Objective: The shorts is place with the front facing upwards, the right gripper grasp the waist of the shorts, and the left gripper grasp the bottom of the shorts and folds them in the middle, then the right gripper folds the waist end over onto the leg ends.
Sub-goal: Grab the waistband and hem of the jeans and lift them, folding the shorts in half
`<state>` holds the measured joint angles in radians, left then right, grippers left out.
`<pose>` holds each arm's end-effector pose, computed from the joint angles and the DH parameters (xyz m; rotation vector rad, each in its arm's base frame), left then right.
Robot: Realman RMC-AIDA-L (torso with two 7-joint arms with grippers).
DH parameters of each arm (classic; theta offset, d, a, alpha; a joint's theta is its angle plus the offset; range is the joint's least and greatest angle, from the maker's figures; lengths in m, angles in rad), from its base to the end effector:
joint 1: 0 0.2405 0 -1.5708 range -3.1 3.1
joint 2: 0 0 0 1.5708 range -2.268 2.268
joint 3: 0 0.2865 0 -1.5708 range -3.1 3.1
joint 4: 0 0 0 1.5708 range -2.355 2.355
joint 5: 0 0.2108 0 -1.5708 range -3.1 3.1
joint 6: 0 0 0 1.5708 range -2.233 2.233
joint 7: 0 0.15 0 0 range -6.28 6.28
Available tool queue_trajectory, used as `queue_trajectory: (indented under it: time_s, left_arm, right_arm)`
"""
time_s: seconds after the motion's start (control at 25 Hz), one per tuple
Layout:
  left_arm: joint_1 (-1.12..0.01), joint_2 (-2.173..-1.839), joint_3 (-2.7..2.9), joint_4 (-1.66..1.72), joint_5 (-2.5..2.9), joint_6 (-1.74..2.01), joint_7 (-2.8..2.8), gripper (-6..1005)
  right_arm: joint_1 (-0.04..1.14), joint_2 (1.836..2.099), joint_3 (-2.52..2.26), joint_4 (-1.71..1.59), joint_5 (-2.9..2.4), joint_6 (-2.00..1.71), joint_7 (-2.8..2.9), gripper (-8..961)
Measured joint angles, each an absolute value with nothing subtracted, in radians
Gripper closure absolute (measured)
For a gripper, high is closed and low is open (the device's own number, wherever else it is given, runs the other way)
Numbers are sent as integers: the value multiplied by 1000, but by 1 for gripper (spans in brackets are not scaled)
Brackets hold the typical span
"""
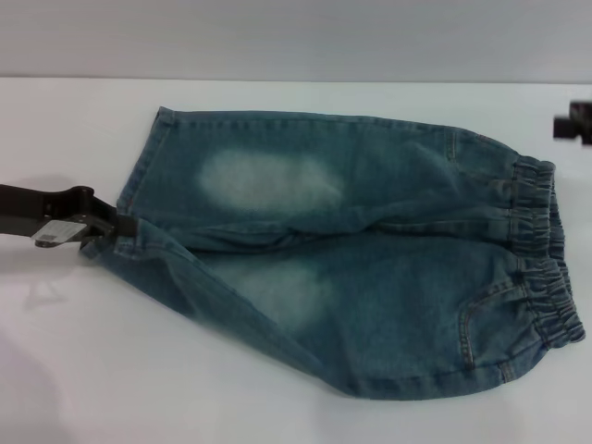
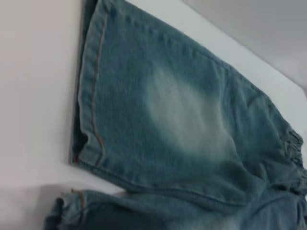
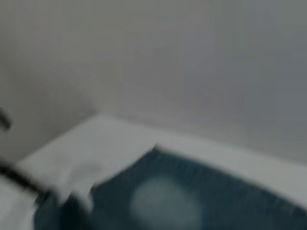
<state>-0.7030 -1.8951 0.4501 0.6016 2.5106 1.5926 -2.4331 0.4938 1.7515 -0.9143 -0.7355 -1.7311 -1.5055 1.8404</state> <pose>-0.3185 0.3844 0.0514 -2.2073 -1.9577 -0.3218 0.3061 0.3844 0.1198 -2.5291 0.9402 0.5931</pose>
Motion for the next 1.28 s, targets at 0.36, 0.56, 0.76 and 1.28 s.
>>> queue_trajectory:
  time_s: [0.36,0.56,0.76,1.28]
  left_arm:
    - [-719,-1909,465,606,2510,1548,-2415,970]
    - [-729,-1914,471,607,2511,1544,-2405,970]
    - [-731,-1915,472,607,2511,1537,-2403,970]
    - [-719,-1916,472,606,2511,1536,-2402,971]
  right_arm:
    - [525,1759,-865,-886,-2114,-1783,1902,376]
    - [523,1824,-866,-968,-2290,-1789,1892,377]
    - [558,1892,-862,-984,-2490,-1747,1892,377]
    - [613,1948,-872,-966,-2642,-1720,1893,376]
